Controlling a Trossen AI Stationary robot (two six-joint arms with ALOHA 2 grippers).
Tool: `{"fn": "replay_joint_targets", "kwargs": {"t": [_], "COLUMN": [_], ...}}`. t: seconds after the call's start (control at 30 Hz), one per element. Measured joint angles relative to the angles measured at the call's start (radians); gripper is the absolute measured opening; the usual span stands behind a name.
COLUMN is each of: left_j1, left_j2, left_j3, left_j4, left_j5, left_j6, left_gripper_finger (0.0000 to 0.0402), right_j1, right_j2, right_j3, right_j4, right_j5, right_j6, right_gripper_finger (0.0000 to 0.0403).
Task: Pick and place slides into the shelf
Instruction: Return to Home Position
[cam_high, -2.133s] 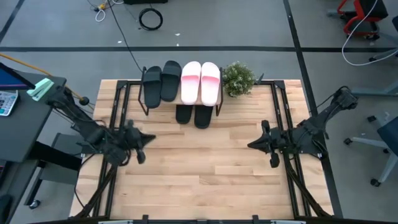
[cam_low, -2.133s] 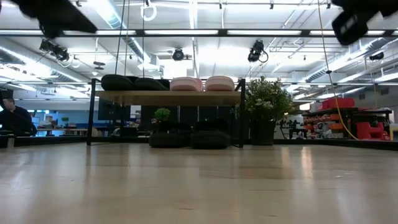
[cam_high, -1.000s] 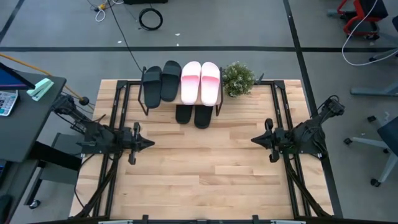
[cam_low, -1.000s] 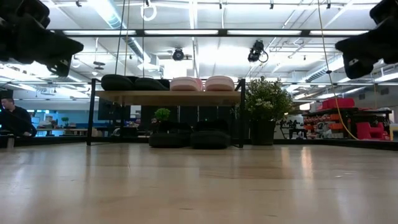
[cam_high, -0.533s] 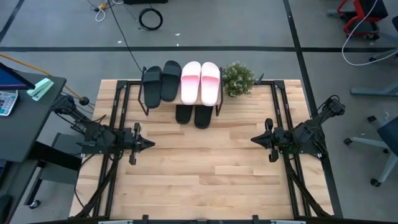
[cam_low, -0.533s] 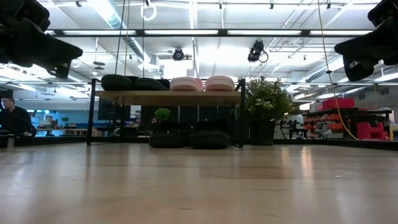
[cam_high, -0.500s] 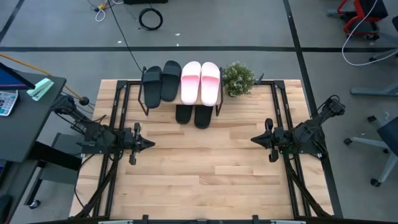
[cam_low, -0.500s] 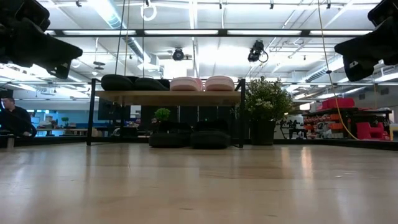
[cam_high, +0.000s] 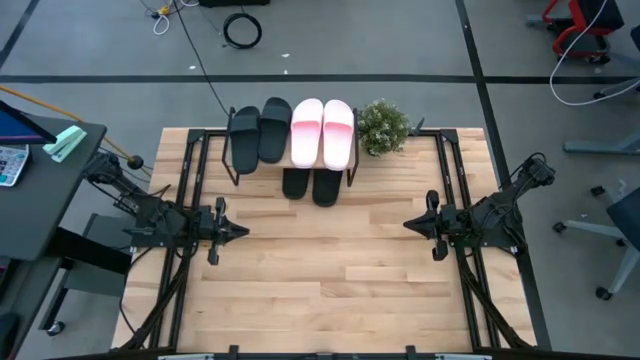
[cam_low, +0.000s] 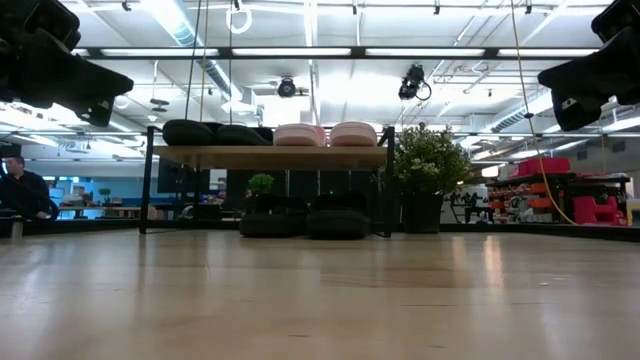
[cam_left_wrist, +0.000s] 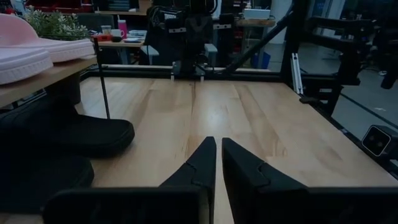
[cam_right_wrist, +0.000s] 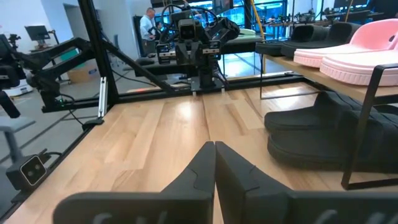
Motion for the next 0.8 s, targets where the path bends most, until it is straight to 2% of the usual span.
{"fn": "replay_joint_targets", "kwargs": {"t": [0.5,0.8], "left_j1": [0.0,0.0], "left_j2": [0.0,0.0], "left_j3": [0.0,0.0], "left_j4": [0.0,0.0], "left_j5": [0.0,0.0], "left_j6": [0.0,0.0], "left_gripper_finger": [0.0023,0.0036], "right_j1": [0.0,0.0], "right_j2": [0.0,0.0], "right_j3": [0.0,0.0], "right_j4": [0.0,0.0], "right_j5": [0.0,0.0], "right_j6": [0.0,0.0], "right_gripper_finger": [0.0014,0.0014]}}
